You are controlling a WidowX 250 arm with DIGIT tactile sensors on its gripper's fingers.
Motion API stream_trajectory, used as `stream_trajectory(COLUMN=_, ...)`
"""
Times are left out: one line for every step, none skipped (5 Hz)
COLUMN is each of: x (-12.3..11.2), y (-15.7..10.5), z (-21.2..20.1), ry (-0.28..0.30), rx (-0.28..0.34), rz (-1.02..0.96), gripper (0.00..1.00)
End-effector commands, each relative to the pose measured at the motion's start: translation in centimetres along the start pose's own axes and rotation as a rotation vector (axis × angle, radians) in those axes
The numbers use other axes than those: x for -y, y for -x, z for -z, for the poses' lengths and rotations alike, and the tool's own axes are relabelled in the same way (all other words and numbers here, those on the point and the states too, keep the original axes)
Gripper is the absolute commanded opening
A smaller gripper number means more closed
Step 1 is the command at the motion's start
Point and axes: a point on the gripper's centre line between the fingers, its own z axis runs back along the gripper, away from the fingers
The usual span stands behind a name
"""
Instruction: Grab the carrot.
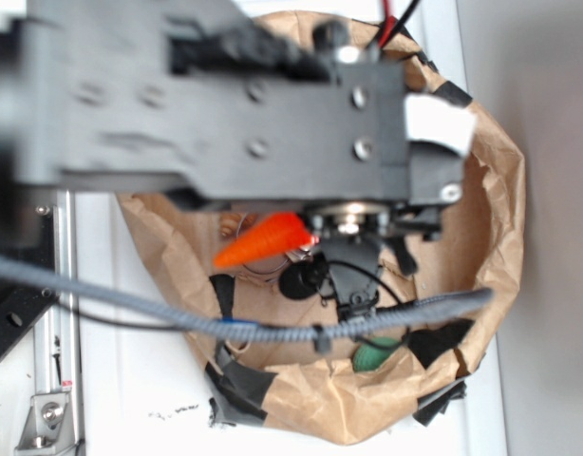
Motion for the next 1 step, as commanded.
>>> stream_trajectory(x=-0.84, y=-0.31, z=-3.59, ry=-0.052, rx=0.110, rz=0.043, gripper=0.00)
